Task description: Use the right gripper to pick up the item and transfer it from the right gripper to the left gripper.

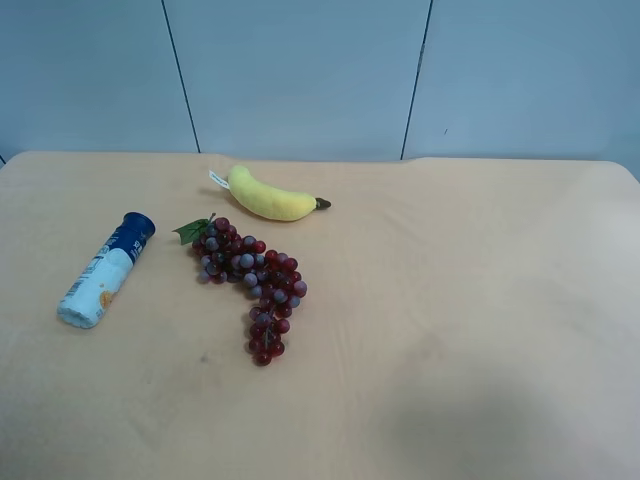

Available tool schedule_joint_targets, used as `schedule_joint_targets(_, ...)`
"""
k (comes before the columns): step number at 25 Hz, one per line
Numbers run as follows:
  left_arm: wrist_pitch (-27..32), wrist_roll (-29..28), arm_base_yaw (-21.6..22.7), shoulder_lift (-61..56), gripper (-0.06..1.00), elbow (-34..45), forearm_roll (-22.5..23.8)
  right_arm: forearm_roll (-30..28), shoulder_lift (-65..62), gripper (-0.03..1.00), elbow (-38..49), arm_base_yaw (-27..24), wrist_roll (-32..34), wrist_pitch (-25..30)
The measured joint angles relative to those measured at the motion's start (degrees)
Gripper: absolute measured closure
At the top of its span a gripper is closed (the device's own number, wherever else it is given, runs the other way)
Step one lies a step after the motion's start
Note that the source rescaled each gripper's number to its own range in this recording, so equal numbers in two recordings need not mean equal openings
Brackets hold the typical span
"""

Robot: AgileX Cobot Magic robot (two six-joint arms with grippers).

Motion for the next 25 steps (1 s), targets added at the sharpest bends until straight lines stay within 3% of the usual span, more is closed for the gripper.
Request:
schedule_joint_targets(7,-3.13,-1.22,0.0,-0.12,-0.06,7.54,-0.6,0.0,0.0,-0.03,0.0,0.0,0.0,0.0)
schedule_joint_targets(11,-7.77,-1.23,0.0,-0.12,-0.06,9.34,-0.6,0.0,0.0,-0.03,0.0,0.0,0.0,0.0)
schedule_joint_targets(25,-8.38,-1.4,0.0,-0.12,-0.06,9.74,-0.9,0.0,0.0,-0.03,0.0,0.0,0.0,0.0)
